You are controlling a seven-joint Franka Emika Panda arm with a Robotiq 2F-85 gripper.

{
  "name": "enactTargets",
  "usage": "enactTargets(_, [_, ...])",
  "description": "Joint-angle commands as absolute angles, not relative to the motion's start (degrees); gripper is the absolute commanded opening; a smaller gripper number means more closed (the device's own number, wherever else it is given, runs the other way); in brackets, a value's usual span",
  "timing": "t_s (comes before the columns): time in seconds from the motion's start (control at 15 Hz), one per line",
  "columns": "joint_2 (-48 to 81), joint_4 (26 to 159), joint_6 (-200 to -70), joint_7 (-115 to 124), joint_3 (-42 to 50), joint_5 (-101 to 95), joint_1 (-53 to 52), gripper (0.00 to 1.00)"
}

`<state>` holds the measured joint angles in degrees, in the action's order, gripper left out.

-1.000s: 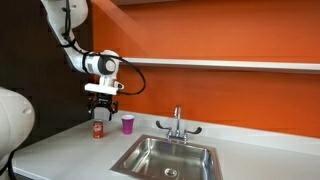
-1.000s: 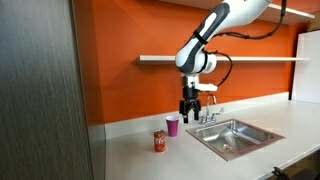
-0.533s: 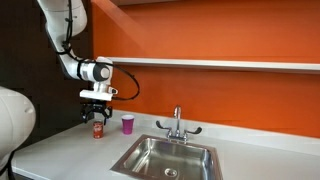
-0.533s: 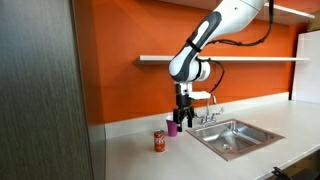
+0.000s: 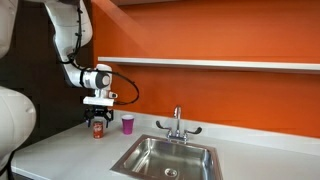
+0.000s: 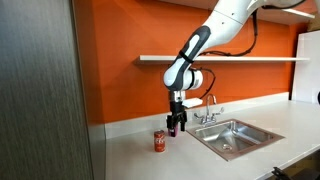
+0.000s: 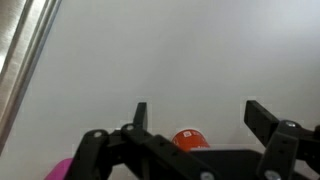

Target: Put the can on the shelf

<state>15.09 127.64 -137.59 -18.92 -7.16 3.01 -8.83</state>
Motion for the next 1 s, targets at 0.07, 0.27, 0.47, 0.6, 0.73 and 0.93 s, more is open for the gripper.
enactTargets(0.07, [20.42, 123.29, -140.26, -17.73, -7.84, 2.17, -7.33, 1.00])
enactTargets(0.27, [22.08, 122.44, -141.24, -17.58, -7.93, 2.18, -6.88, 1.00])
enactTargets(0.47, [22.16, 123.10, -141.79, -17.40, -7.91, 1.75, -6.74, 1.00])
enactTargets(0.6, [21.82, 123.61, -141.63, -17.28, -7.94, 1.59, -6.78, 1.00])
enactTargets(0.73, [21.29, 124.05, -141.18, -17.62, -8.30, 1.84, -6.80, 1.00])
enactTargets(0.93, [20.73, 124.61, -140.78, -17.98, -9.27, 2.26, -7.08, 1.00])
